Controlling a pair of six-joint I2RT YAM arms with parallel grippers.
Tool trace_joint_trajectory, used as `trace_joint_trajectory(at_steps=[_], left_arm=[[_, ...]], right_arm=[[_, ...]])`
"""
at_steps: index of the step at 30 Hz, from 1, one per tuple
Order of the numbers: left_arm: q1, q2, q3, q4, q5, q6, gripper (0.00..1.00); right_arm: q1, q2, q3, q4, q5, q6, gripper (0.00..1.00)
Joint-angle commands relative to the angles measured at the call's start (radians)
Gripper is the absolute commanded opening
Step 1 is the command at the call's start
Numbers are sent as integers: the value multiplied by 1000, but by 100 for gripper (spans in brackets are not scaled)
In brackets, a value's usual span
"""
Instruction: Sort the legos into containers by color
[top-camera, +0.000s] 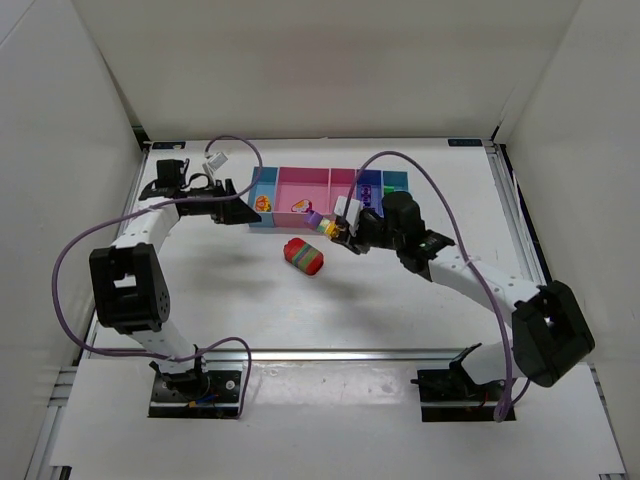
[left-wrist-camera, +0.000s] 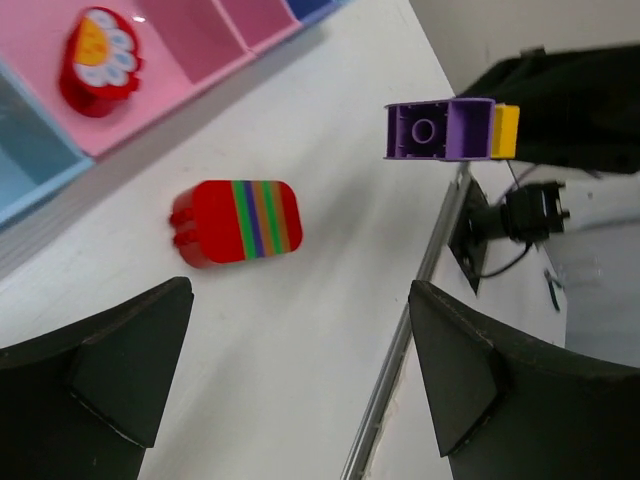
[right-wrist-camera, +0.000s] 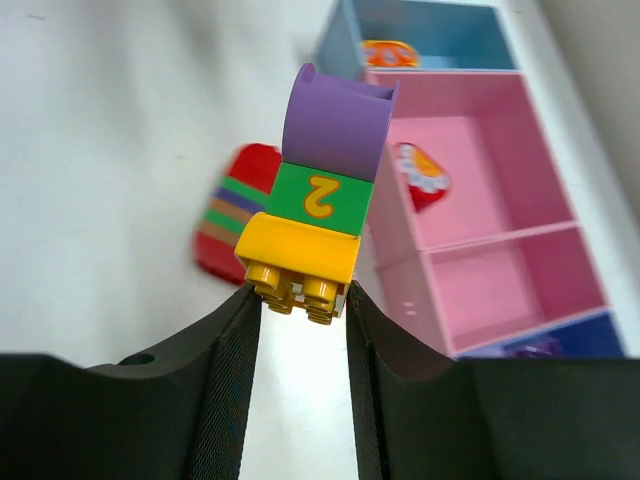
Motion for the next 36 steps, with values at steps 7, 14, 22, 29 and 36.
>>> trace_joint_trajectory(at_steps=[7, 14, 22, 29, 36], left_arm=[[-71, -180, -99, -59, 275, 462, 99], [-154, -280, -187, -59, 347, 638, 99], [-243, -305, -195, -59, 342, 699, 96], [-286, -260, -144, -59, 306, 702, 90], [-305, -222, -103, -59, 270, 696, 80]], right_arm=[[-39, -23, 108, -265, -414, 170, 4], [-61, 32, 176, -308, -536, 216, 3], [-64, 71, 242, -403, -596, 147, 3], [-61, 77, 277, -464, -612, 57, 4], [-58, 89, 295, -477, -624, 32, 4]])
